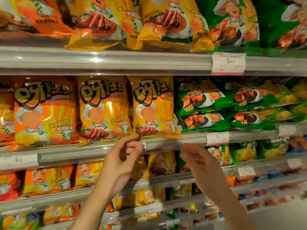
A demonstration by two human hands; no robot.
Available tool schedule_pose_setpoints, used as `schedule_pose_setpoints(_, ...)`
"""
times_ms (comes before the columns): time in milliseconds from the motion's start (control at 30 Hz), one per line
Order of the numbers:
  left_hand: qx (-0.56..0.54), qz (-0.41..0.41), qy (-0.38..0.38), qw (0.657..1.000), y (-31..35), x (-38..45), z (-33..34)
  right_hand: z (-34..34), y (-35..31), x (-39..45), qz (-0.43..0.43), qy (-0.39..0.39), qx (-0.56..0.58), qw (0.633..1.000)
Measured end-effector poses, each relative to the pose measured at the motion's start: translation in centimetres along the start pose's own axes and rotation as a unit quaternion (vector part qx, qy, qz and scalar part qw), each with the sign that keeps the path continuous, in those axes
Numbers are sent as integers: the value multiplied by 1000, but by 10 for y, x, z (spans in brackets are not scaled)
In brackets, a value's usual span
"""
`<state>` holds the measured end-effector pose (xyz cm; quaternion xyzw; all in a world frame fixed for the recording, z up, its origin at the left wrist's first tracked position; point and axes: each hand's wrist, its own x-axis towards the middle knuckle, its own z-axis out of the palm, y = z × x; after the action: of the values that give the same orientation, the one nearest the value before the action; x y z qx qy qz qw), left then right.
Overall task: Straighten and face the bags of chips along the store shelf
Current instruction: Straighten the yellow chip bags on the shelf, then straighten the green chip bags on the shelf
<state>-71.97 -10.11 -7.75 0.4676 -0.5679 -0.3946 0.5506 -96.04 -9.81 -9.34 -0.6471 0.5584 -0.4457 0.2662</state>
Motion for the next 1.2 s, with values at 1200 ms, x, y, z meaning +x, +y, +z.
schedule_pose_setpoints(1200,188,33,105,976,60,61,132,-173,7,76,-236,112,-177,949)
